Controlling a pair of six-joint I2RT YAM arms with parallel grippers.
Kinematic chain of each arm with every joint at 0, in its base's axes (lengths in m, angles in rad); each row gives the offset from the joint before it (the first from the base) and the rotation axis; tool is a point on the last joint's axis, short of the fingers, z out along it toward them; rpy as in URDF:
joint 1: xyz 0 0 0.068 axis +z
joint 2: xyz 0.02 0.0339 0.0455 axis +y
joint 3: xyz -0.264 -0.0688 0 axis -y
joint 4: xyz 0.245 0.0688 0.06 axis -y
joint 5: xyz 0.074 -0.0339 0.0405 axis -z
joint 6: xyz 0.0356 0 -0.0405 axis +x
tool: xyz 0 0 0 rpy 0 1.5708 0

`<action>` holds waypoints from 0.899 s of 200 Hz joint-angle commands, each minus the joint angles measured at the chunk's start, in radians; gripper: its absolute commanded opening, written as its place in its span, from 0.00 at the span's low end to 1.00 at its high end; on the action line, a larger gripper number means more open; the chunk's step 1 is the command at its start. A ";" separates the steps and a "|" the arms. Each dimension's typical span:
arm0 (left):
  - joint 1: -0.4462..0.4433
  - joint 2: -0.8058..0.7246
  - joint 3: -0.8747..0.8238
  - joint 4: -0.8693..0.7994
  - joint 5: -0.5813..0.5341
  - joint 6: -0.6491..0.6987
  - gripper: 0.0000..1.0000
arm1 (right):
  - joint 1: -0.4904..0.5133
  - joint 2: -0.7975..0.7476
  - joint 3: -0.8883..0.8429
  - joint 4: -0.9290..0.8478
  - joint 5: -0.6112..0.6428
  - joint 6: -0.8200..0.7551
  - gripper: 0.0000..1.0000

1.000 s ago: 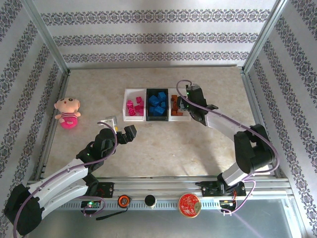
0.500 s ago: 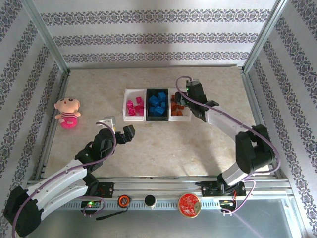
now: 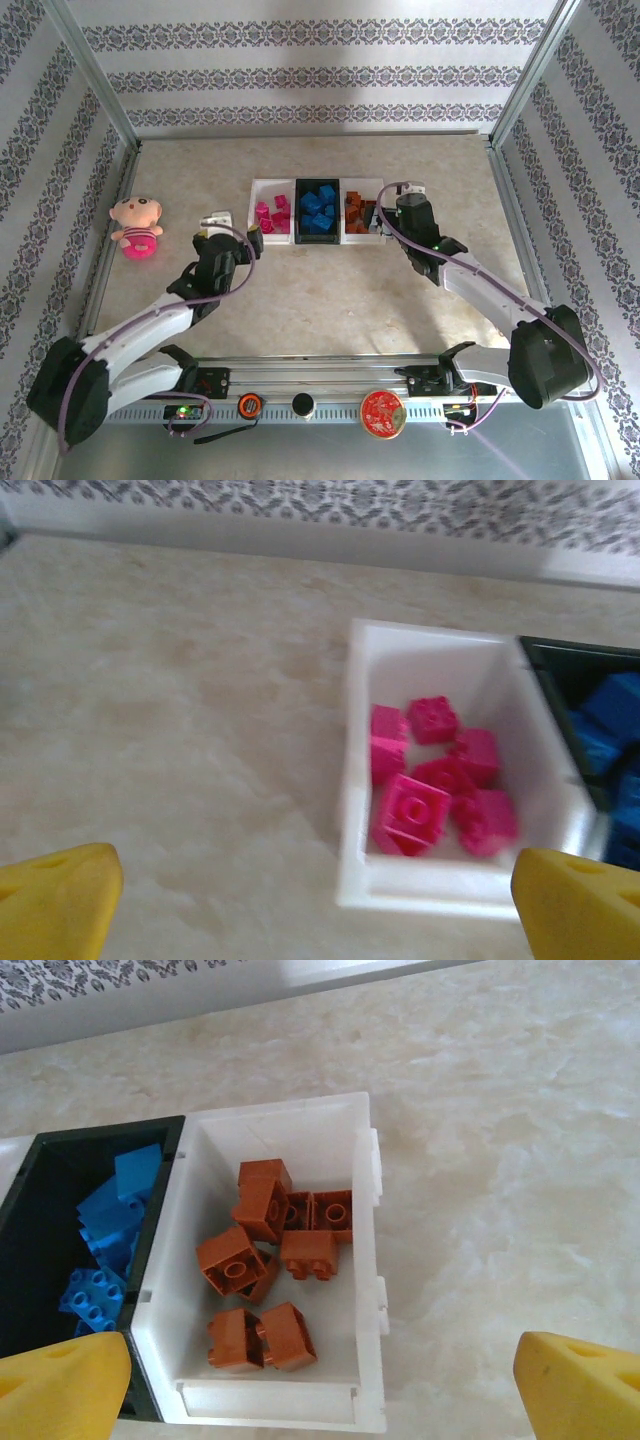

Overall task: Sort the legos into containers by color
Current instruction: Reset both arms

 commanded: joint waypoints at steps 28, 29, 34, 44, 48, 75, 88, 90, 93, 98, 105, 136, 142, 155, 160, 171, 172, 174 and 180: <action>0.233 0.133 0.107 0.145 0.187 0.134 1.00 | 0.004 -0.051 -0.029 0.024 0.056 0.005 0.98; 0.236 0.135 0.108 0.143 0.187 0.140 1.00 | 0.004 -0.052 -0.029 0.023 0.056 0.005 0.98; 0.248 0.143 0.119 0.127 0.183 0.173 1.00 | 0.002 -0.056 -0.031 0.023 0.057 0.004 0.98; 0.270 0.172 0.159 0.051 0.141 0.231 1.00 | -0.001 -0.064 -0.035 0.027 0.058 0.006 0.98; 0.279 0.189 0.177 0.015 0.121 0.249 1.00 | -0.001 -0.067 -0.036 0.027 0.060 0.006 0.98; 0.347 0.245 0.114 0.110 0.167 0.310 1.00 | -0.012 -0.066 -0.037 0.024 0.073 0.018 0.98; 0.379 0.248 0.038 0.263 0.209 0.296 0.99 | -0.018 -0.068 -0.041 0.024 0.078 0.021 0.98; 0.383 0.250 0.025 0.287 0.213 0.293 0.99 | -0.018 -0.070 -0.041 0.024 0.078 0.021 0.98; 0.390 0.252 0.006 0.335 0.226 0.288 1.00 | -0.018 -0.071 -0.043 0.023 0.079 0.023 0.98; 0.396 0.259 -0.008 0.368 0.247 0.312 1.00 | -0.019 -0.074 -0.044 0.026 0.078 0.023 0.98; 0.401 0.271 -0.012 0.388 0.265 0.327 1.00 | -0.019 -0.079 -0.047 0.029 0.080 0.023 0.98; 0.418 0.368 -0.072 0.555 0.371 0.367 1.00 | -0.032 -0.099 -0.065 0.044 0.100 0.036 0.98; 0.418 0.389 -0.095 0.606 0.376 0.363 1.00 | -0.038 -0.104 -0.072 0.049 0.097 0.042 0.98; 0.420 0.466 -0.151 0.788 0.373 0.366 1.00 | -0.053 -0.114 -0.086 0.056 0.081 0.049 0.98; 0.428 0.492 -0.162 0.816 0.376 0.353 1.00 | -0.059 -0.118 -0.095 0.070 0.072 0.035 0.98; 0.433 0.522 -0.166 0.865 0.396 0.361 1.00 | -0.062 -0.128 -0.130 0.122 0.075 0.007 0.98; 0.434 0.522 -0.163 0.850 0.397 0.360 1.00 | -0.062 -0.128 -0.132 0.126 0.075 0.004 0.98; 0.435 0.512 -0.155 0.820 0.401 0.357 1.00 | -0.062 -0.132 -0.137 0.134 0.076 0.000 0.98; 0.440 0.488 -0.131 0.733 0.409 0.350 1.00 | -0.063 -0.138 -0.157 0.158 0.075 -0.021 0.98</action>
